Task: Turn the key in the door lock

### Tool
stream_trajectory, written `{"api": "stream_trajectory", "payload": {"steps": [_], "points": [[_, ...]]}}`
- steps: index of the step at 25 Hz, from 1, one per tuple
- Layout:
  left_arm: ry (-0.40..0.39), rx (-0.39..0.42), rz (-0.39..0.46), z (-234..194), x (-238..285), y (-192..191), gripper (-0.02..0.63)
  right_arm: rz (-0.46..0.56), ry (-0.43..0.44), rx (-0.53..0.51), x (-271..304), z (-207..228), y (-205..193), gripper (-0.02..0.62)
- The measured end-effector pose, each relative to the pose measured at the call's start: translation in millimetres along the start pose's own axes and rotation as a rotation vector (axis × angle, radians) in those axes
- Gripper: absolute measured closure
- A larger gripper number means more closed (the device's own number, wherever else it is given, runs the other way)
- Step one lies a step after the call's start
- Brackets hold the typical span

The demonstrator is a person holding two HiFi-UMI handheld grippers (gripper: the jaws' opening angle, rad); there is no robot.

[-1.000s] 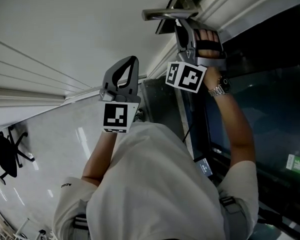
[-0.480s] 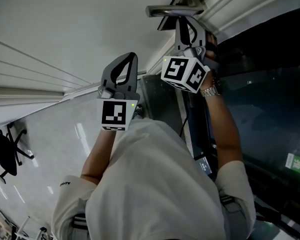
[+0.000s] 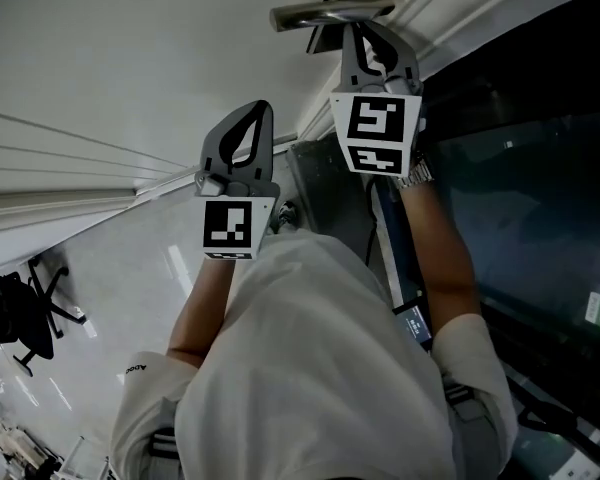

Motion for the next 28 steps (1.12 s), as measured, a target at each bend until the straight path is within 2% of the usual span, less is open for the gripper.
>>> {"api": "stream_trajectory", "payload": {"steps": [4, 7, 14, 21, 23, 25, 28], "points": [[0.005, 0.014, -0.005, 0.3, 0.7, 2.1, 0.597, 0.018, 0.076, 0.175, 0.1, 6.1, -1.4, 0.584], [0.009, 0.026, -0.014, 0.9, 1.1, 2.3, 0.597, 0.029, 0.17, 0.372, 1.6, 12.5, -5.9, 0.584], [0.018, 0.061, -0.028, 5.0, 2.4, 8.4, 0.597, 0.055, 0.416, 0.967, 6.1, 22.4, -18.9, 0.584], [0.031, 0.11, -0.039, 8.7, 5.1, 16.3, 0.597, 0.084, 0.631, 1.586, 10.2, 21.6, -33.8, 0.584], [0.032, 0.124, -0.042, 9.7, 4.6, 17.9, 0.597, 0.092, 0.684, 1.735, 11.0, 19.4, -35.3, 0.584], [0.029, 0.138, -0.045, 10.3, 5.4, 18.8, 0.597, 0.1, 0.687, 1.767, 12.1, 19.1, -35.5, 0.583], [0.027, 0.147, -0.044, 11.3, 5.7, 19.0, 0.597, 0.105, 0.662, 1.68, 12.7, 20.7, -35.1, 0.583]]}}
Point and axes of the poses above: the fingertips, and each gripper's own axes: x forward along the fingers, z to its right, y out of its top, the point moved 7 cm from there along -x, backward along the fingers, and after that the axes turned 13 degrees about -z, right-handed, at the moved point
